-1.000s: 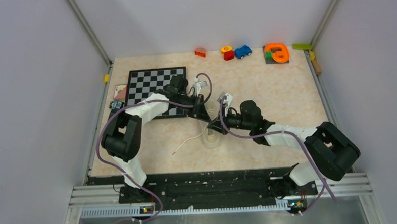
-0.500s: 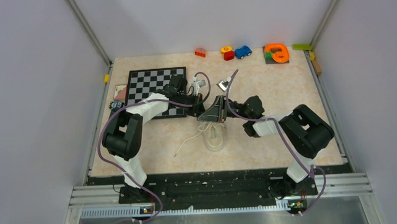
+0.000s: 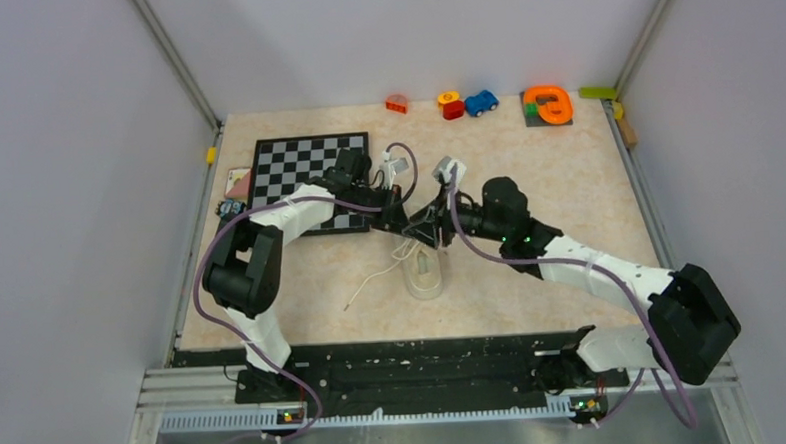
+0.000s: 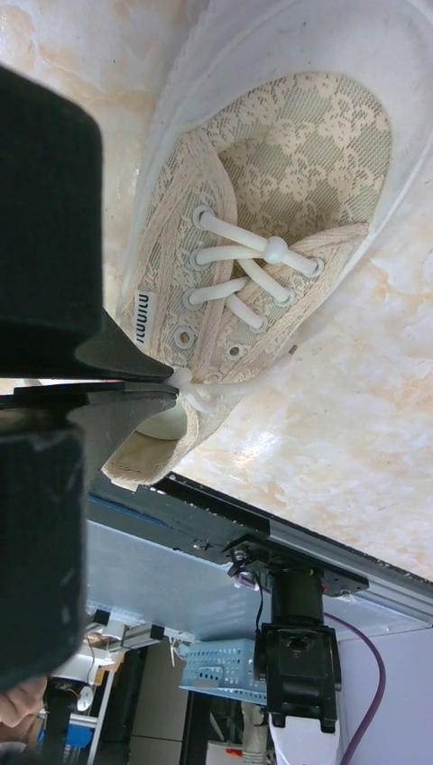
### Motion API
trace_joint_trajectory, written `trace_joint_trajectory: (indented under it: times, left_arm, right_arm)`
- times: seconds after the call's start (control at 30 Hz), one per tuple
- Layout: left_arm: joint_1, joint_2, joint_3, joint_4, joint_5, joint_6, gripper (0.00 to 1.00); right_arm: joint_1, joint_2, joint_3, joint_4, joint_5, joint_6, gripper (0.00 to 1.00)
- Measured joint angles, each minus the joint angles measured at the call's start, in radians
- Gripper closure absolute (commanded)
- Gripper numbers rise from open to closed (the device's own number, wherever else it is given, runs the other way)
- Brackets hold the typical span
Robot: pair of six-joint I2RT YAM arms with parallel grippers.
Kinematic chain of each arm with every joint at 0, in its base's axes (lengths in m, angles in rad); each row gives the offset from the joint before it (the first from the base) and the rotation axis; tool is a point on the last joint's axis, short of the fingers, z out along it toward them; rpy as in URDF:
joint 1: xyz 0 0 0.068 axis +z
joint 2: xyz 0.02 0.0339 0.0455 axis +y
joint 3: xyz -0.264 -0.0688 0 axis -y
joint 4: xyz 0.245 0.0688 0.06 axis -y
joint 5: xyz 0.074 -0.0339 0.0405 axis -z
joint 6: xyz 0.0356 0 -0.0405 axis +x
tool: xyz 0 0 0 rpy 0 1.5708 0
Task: Tie the shoes
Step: Cross the shoelace with the shoelace.
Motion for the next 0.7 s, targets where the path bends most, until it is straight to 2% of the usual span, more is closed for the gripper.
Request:
trace_joint_trajectory:
  times: [0.13,0.33,0.53,0.7]
  left_arm:
    - [0.0,0.0,0.0,0.002,0.005,-0.002,1.0]
    - [0.0,0.0,0.0,0.002,0.009,-0.008,1.0]
    - [0.0,0.0,0.0,0.003,0.014,-0.012,1.0]
    - [0.0,0.0,0.0,0.003,0.015,-0.012,1.0]
  right_arm:
    - [0.086,0.018,0.01,-0.201,0.14,-0.29,0.63]
    - [0.21,0.143,0.018,-0.325,0.27,-0.564,0.61]
    - [0.257,0.25,0.071,-0.356,0.377,-0.679,0.61]
    - [0.281,0.274,0.082,-0.325,0.461,-0.723,0.61]
